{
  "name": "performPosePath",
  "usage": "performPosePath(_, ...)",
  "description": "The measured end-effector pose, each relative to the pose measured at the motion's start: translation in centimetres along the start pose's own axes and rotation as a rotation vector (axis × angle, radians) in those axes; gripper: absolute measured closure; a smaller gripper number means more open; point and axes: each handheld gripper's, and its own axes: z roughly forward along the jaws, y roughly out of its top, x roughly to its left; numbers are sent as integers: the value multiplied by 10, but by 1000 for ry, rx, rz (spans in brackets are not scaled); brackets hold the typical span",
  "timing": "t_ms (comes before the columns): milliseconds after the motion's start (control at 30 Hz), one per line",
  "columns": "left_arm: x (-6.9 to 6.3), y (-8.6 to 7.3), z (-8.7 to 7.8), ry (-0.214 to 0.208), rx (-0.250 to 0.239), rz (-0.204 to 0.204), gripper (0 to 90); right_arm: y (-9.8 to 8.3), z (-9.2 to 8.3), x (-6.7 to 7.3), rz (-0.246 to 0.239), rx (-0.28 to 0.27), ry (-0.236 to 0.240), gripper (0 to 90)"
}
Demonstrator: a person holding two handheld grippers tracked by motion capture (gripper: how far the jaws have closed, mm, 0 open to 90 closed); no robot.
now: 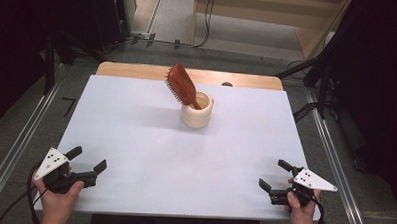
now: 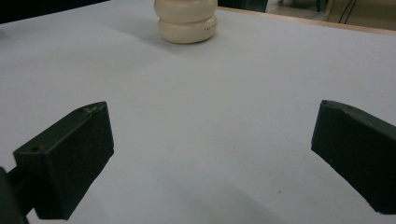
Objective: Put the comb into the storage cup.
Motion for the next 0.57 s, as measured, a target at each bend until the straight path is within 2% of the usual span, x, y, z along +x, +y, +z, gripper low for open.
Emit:
performPosePath(100,5,-1,-4,5,-3,-7,0,0,0,0,1,1,-1,0)
performPosePath(200,10,-3,-3,-42,-5,-50,0,0,0,0,-1,3,1,0)
performPosePath(267,10,-4,-2,-63,-9,-62,0,0,1,0,-2,3,0,0)
performPosePath(467,11,-5,-2,-62,-17,-66,0,1,2,-1,3,6,0,0)
performPosePath(567,10,-5,-1,-68,-9,-59,0,0,-1,-4,41,-16,14,0)
